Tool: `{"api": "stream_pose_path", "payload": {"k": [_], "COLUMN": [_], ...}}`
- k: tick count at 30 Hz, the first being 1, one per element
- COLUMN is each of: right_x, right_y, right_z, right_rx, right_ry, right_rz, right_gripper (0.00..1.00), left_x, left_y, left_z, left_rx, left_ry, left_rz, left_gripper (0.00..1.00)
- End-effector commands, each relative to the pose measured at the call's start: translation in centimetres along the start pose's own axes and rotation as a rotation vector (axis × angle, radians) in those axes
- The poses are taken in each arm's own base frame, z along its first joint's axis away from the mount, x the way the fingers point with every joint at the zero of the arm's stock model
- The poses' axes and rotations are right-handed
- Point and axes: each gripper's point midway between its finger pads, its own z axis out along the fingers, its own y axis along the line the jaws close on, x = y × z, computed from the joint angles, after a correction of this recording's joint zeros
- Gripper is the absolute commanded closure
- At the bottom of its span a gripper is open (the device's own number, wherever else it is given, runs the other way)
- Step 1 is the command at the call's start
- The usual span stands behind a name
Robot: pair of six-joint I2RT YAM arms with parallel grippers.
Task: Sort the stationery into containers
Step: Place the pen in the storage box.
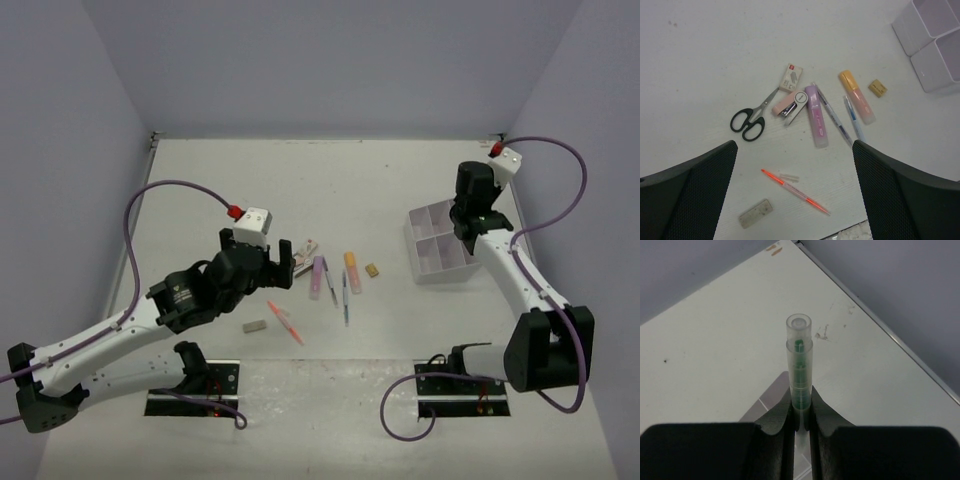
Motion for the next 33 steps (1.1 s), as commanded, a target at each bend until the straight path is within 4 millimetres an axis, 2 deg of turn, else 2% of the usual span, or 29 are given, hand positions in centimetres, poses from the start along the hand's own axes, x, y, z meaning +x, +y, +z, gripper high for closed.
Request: {"api": "stream_pose_path", "payload": {"k": [1,6,11,20,24,30,33], "right_x": [-1.5,-0.9,0.2,0.7,1.4,1.3,1.1], "right_y": [0.1,0.1,0.0,-0.1,-0.2,-0.2,-0.2], "right_z": [0.9,1.4,2.1,3.0,2.9,2.4,2.1], "right_rx": [0.043,0.047,0.067,0.090,0.083,0.070,0.060], "right_ry": [-0.050,-0.047,-0.025,-0.014,-0.001,0.005,0.001], "right_rz": [0.041,0.029,0.007,-0.012,-0.002,0.013,0.020], "right_gripper": [0.98,0.93,0.93,0.91,0.85,0.65,0.62], "left_x": [0.2,0.7,1.0,1.2,1.1,1.1,1.3], "left_y": [-1.1,-1.3,-1.9,-2.2,-2.2,-2.3,-2.4], "left_z": [-0.2,-0.4,-0.6,-1.5,-1.7,-1.6,-1.4], "left_rx": [0.063,0.097,0.139,0.200,0.209,0.208,0.203], "left_ry": [0.013,0.006,0.015,0.006,0.003,0.004,0.011], "left_rz": [-0.013,-0.036,-0.041,-0.059,-0.062,-0.057,-0.052], "left_gripper": [0.00,0.00,0.00,0.00,0.00,0.00,0.00]}}
